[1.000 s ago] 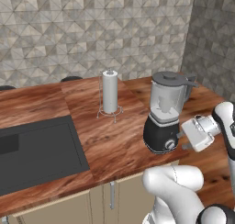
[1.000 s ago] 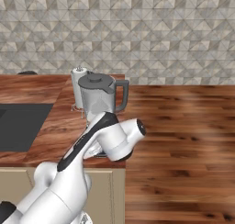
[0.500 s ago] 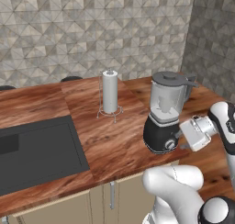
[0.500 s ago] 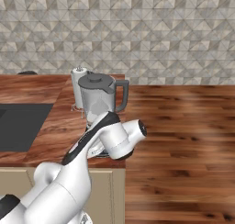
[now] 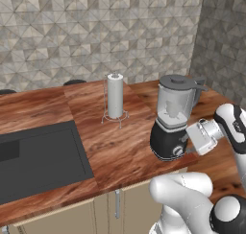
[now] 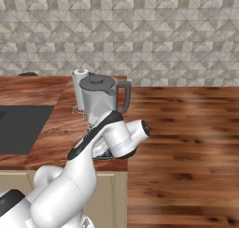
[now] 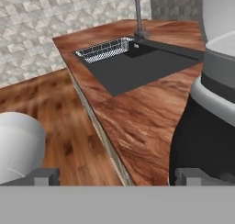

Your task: Grab the lemon wedge and garlic from the fridge, place them in the blender, close the lid, and turn on the blender to create a marinade.

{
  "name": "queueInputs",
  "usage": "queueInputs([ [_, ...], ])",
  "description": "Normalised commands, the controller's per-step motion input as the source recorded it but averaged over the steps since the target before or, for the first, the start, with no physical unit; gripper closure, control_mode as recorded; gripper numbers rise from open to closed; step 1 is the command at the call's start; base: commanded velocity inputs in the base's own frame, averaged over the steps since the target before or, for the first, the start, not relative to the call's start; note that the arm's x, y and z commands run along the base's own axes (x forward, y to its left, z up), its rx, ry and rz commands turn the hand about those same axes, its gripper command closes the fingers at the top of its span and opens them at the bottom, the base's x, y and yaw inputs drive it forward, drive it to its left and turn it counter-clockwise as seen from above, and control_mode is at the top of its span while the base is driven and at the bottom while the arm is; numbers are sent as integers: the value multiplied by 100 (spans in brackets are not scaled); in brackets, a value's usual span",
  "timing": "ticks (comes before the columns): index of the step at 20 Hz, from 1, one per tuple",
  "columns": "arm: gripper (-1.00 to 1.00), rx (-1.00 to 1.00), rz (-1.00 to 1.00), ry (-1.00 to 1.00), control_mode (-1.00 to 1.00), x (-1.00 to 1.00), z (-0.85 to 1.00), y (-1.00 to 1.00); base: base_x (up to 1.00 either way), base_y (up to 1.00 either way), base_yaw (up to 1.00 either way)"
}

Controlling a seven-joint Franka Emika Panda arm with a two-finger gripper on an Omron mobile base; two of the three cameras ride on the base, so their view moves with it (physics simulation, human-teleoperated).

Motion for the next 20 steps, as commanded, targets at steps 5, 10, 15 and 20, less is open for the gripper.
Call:
queueInputs([
  [5, -100, 0, 0, 0, -100, 15, -16, 0, 0, 0, 0],
  [10, -100, 0, 0, 0, -100, 12, -15, -2, 0, 0, 0],
  [15, -100, 0, 0, 0, -100, 13, -10, -5, 0, 0, 0],
  [20, -100, 0, 0, 0, -100, 23, -12, -7, 0, 0, 0],
])
